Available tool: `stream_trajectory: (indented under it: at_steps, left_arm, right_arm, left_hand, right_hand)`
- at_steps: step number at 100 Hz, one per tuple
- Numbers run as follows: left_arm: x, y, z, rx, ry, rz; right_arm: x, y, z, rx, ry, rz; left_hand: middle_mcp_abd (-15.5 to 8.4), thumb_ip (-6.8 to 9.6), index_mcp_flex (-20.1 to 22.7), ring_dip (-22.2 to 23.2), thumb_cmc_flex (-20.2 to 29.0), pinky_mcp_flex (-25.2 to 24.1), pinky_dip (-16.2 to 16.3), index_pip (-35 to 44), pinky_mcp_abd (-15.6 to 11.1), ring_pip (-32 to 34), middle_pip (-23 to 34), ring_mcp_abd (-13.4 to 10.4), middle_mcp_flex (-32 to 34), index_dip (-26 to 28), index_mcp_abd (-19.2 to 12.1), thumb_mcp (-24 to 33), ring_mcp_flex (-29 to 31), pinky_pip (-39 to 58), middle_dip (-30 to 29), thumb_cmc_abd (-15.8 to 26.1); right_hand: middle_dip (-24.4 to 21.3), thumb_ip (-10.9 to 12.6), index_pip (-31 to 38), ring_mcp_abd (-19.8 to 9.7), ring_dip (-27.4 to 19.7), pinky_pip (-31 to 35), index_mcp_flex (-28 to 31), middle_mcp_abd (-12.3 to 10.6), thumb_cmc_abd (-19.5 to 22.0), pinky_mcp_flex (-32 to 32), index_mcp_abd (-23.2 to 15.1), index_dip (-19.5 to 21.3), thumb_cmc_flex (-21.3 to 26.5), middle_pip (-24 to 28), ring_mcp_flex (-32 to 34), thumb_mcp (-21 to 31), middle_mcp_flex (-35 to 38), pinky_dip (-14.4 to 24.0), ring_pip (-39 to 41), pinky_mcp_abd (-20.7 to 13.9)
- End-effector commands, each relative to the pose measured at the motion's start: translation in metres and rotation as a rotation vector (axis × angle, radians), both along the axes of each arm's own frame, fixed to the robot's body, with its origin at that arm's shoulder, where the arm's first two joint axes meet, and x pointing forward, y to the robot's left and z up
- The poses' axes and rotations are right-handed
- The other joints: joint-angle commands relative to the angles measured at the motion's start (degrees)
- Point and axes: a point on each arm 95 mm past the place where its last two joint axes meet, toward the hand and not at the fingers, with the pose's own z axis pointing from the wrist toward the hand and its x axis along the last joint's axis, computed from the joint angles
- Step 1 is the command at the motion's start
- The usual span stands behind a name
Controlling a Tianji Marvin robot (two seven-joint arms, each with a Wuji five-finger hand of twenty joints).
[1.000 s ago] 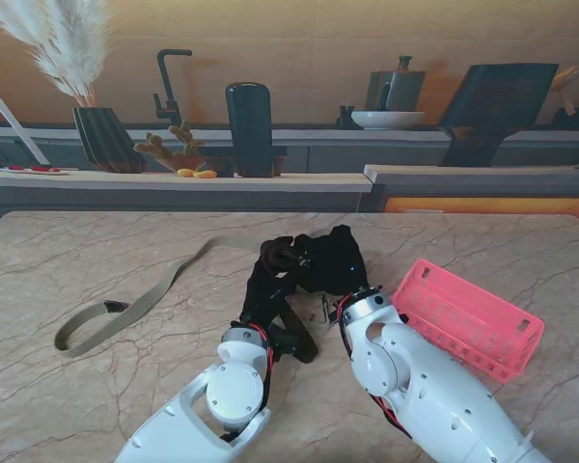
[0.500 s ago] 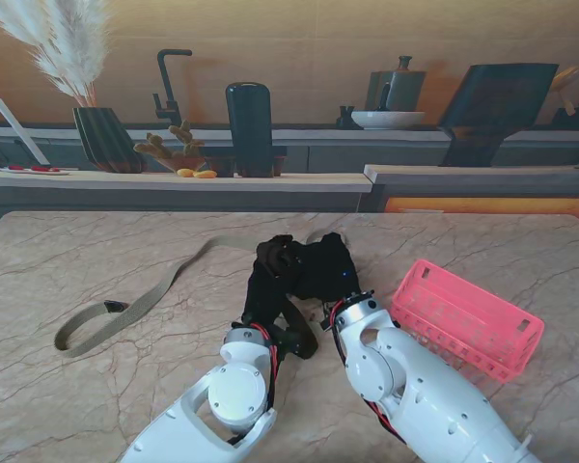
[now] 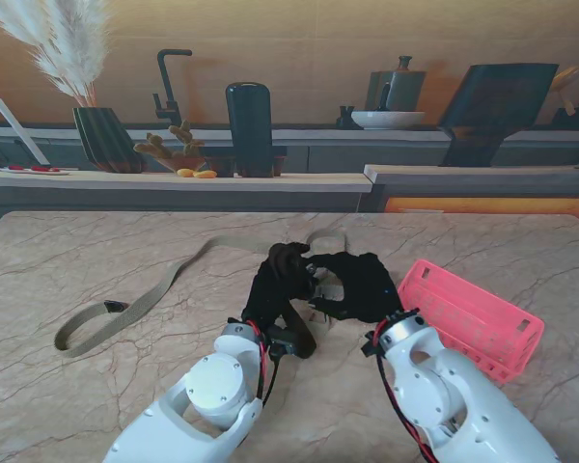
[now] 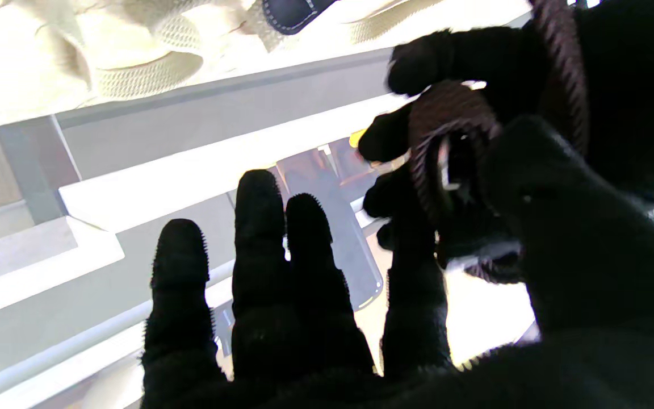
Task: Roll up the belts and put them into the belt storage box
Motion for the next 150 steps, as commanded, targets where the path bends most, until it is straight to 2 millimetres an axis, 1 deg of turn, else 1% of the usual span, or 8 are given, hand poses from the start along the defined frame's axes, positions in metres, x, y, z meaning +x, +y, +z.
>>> stream_trajectory:
  at_steps: [1,21,36,61,85,100,122,150]
  left_arm:
    - [0.002,0.015,-0.004,0.029,0.017,0.004]
    - [0.005,0.025,-0.007,0.071,0.045,-0.113]
    - [0.009,0.031,-0.010,0.090,0.058,-0.234]
    - [0.012,0.037,-0.013,0.121,0.106,-0.421]
    - [0.013,0.036,-0.015,0.123,0.139,-0.537]
    - [0.012,0.035,-0.015,0.133,0.137,-0.588]
    - [0.012,0.034,-0.014,0.108,0.155,-0.649]
    - [0.013,0.035,-0.013,0.100,0.159,-0.674]
  right_arm:
    - [0.000,-0.015,0.006,-0.014,-0.047,-0.022]
    - [0.001,-0.038,0.019,-0.049,-0.173,0.039]
    - [0.005,-0.049,0.027,-0.108,-0.204,0.112]
    - [0.016,-0.048,0.033,-0.194,-0.189,0.246]
    - [0.023,-0.034,0.034,-0.280,-0.216,0.352]
    - [0.027,-0.023,0.034,-0.322,-0.197,0.420]
    - [0.033,-0.009,0.031,-0.346,-0.173,0.492]
    - [0.035,-0.002,0.031,-0.355,-0.172,0.538]
  left_hand:
    - [-0.3,0.29,2.5,2.3,5.4,1.5,2.1,0.3,1.4,4.4,7.1,0.9,5.1,1.5,-3.0,0.8,3.8,4.3,6.1,9.5]
    - [0.6,0.71,5.4,10.3,5.3,8.2,8.6,-1.5,4.0,18.2,18.6,1.8,9.2,2.7,-2.8,-6.1,13.1,19.0,11.6,9.5]
    - [-0.7,3.18,9.4,13.0,3.7,15.1,11.7,-1.5,5.3,28.5,27.4,0.0,14.9,4.3,-2.1,-10.3,20.7,28.3,12.6,8.5]
    - [-3.1,2.69,12.2,11.6,-17.3,24.2,6.6,-7.4,5.8,34.1,32.7,-3.5,20.6,-0.2,1.4,14.2,28.6,34.4,12.9,-3.6]
    - [-3.6,2.47,5.9,11.5,-26.9,25.9,4.9,-17.1,5.8,33.5,32.7,-3.8,20.4,-6.7,4.8,21.9,29.6,35.1,12.1,-11.2]
    - [-2.7,2.10,3.3,11.3,-24.7,26.5,3.0,-19.5,6.5,30.3,30.2,-3.1,18.9,-8.7,5.5,20.8,28.8,32.6,10.8,-9.1]
    - [-0.6,3.43,2.6,12.9,-14.5,25.3,1.2,-21.6,9.0,26.2,26.5,0.4,16.4,-10.2,5.6,7.7,25.8,28.6,9.6,1.7]
    - [0.0,3.96,2.1,12.9,-9.6,24.1,1.3,-22.3,9.2,24.1,24.4,1.8,14.7,-10.5,5.3,3.7,23.8,26.8,9.1,5.7]
  right_hand:
    - [-0.7,1.7,-1.8,-0.4,-0.7,-1.8,-4.2,0.2,1.5,-0.4,8.3,0.6,-2.2,-1.5,-1.2,-0.9,-2.1,1.7,-1.3,-1.4]
    - [-0.7,2.0,1.6,-3.2,-1.6,-2.3,-7.8,-2.4,4.3,3.0,-2.4,2.9,1.0,-3.0,0.0,-1.3,-2.5,3.4,-3.7,-3.4]
    - [-1.4,1.8,6.7,-4.9,-2.7,-2.5,-11.8,-4.6,5.1,5.2,-10.8,3.0,5.3,-4.2,1.6,0.9,-2.9,3.8,-5.9,-4.6]
    - [-2.5,1.0,6.7,-5.6,-4.3,-3.2,-19.2,-6.8,3.7,5.7,-10.1,0.1,2.7,-6.5,1.7,1.2,-6.7,3.9,-9.7,-5.7]
    - [-3.1,0.1,5.2,-5.8,-4.6,-3.8,-23.7,-6.6,0.4,5.6,-5.9,-2.0,-1.5,-8.1,0.9,1.5,-11.7,4.4,-10.9,-6.3]
    - [-3.2,0.2,4.7,-5.8,-4.6,-3.8,-23.2,-6.5,0.4,5.6,-4.5,-2.4,-1.3,-8.4,1.0,0.4,-12.4,4.6,-11.1,-6.5]
    - [-3.0,0.7,5.4,-6.3,-4.0,-3.3,-19.2,-7.5,0.9,6.5,-2.6,-2.3,-0.7,-7.6,2.6,1.5,-10.0,5.0,-10.0,-6.4]
    - [-1.9,0.1,9.0,-7.9,-2.1,-2.5,-4.1,-10.5,4.5,8.0,-1.7,-0.8,1.8,-4.7,7.4,3.1,2.3,5.2,-7.1,-5.6]
